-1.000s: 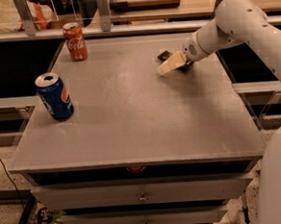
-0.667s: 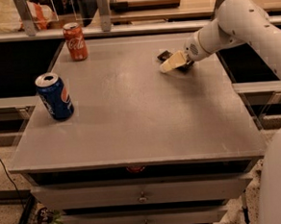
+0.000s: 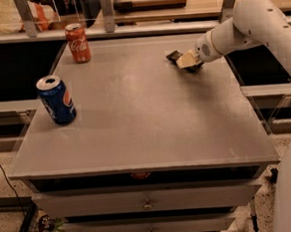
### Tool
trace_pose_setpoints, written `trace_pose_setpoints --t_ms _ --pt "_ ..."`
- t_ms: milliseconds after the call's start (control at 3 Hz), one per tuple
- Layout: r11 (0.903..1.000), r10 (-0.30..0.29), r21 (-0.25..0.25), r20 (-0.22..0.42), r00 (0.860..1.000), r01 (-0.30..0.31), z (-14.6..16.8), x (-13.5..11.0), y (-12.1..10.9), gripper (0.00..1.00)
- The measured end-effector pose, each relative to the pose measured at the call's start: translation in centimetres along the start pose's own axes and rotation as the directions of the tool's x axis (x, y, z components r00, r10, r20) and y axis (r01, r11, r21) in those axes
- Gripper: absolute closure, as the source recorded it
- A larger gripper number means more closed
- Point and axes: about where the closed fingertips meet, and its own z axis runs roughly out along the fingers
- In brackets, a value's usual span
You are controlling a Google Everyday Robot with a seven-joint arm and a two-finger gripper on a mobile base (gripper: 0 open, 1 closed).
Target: Move rxbar chocolate near pepsi can
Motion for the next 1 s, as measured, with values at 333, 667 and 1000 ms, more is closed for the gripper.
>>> trace_pose_setpoints --t_ms 333,667,1000 --pt "0.9994 -0.03 -0.015 0.031 0.999 0.031 -1.2 -1.1 0.7 1.0" --pt "0.9944 -0.094 -0.041 0.078 0.992 0.098 -3.0 -3.1 2.3 1.0" --pt "0.9695 -0.217 -0.094 0.104 0.971 0.227 -4.9 -5.2 6.2 1.0"
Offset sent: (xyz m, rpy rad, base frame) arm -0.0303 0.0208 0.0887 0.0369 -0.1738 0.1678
